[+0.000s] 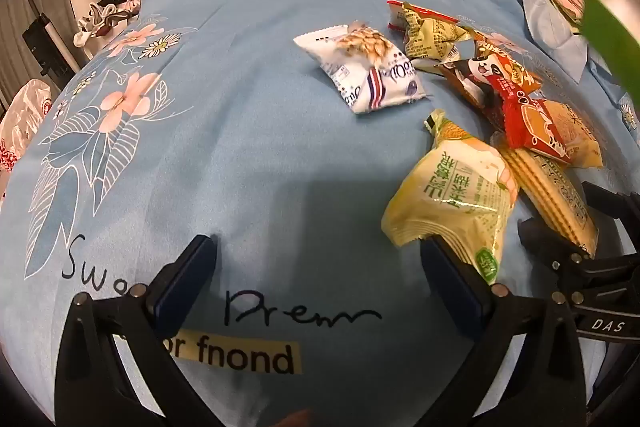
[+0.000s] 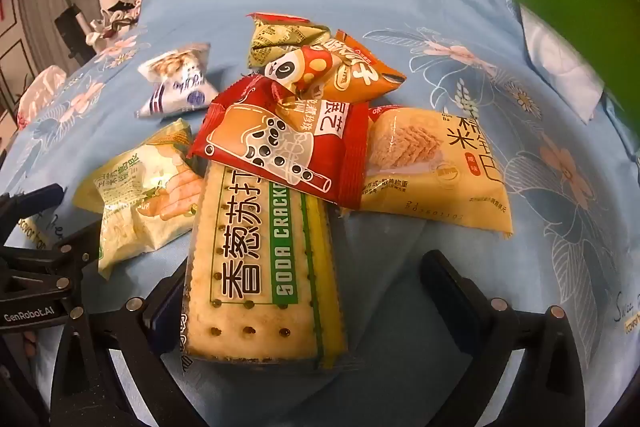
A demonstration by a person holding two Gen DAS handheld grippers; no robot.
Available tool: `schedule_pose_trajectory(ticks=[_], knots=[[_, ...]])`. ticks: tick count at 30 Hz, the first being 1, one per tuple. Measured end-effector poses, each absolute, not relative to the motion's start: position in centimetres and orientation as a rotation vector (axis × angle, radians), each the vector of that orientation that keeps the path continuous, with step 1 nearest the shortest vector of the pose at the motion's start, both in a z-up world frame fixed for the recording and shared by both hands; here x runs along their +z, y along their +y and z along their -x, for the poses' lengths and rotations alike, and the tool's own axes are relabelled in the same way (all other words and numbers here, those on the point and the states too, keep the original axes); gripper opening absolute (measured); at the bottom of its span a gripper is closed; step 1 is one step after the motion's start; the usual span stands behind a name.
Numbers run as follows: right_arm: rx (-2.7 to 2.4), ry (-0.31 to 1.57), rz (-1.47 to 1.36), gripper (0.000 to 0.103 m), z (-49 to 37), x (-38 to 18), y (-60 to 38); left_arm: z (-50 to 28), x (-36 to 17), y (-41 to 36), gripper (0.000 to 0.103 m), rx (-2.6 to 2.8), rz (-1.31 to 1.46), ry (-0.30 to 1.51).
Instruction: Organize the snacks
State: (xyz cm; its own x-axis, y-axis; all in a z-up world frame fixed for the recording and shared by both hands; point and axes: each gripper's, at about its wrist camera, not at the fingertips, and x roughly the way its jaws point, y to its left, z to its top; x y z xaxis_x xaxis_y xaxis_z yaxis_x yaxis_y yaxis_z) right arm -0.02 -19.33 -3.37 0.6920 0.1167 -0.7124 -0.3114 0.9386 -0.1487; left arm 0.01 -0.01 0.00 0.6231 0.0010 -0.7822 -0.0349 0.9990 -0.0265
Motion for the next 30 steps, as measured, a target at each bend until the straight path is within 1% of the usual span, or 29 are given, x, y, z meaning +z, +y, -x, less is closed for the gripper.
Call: schedule_pose_trajectory(ticks=[30], knots=[[0.239,0.770,0.273,0.103,0.04,-3.35,-19.32,0.39,0.15,-0.03,0.103,0.022,0.043,0.894]])
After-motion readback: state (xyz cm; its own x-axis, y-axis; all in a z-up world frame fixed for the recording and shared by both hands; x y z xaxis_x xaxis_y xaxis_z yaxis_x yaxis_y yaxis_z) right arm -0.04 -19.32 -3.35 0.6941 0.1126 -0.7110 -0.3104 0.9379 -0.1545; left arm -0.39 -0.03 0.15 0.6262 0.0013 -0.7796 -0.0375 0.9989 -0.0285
